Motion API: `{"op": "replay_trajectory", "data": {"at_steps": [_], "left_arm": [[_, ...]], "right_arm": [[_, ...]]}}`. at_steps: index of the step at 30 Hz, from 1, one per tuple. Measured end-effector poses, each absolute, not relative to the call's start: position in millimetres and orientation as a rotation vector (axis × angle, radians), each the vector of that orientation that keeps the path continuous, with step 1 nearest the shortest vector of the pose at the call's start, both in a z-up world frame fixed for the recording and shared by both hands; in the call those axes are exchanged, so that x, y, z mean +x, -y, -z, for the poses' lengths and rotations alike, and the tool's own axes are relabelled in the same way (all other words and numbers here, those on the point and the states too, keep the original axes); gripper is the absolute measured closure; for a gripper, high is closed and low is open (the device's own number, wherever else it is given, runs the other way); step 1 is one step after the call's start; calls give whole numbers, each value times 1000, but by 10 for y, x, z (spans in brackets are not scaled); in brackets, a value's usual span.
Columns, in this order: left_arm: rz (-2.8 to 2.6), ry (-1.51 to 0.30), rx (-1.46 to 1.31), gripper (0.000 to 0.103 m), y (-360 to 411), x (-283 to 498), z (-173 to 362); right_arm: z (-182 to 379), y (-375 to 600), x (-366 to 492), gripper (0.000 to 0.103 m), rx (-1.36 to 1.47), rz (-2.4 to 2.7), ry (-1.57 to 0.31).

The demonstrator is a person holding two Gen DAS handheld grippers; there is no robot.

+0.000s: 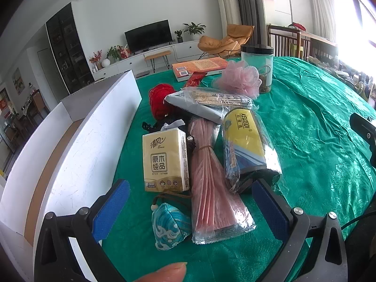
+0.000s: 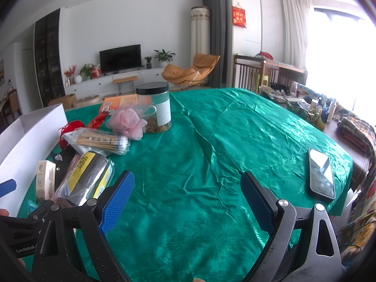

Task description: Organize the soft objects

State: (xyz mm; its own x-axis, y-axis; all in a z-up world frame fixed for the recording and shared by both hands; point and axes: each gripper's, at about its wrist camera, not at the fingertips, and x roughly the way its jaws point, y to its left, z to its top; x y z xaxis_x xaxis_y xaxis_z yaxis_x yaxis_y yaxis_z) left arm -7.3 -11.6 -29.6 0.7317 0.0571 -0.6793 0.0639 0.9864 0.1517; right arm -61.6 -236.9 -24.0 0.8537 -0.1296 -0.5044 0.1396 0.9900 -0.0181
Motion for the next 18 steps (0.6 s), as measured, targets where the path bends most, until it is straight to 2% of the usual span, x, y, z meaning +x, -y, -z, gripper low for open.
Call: {"op": "replay_trajectory", "data": {"at_steps": [18], "left_arm": [[-5,-762,186,0,115,-58,328]], "right_arm": [[245,2376,-614,10,23,140,-530]]}}
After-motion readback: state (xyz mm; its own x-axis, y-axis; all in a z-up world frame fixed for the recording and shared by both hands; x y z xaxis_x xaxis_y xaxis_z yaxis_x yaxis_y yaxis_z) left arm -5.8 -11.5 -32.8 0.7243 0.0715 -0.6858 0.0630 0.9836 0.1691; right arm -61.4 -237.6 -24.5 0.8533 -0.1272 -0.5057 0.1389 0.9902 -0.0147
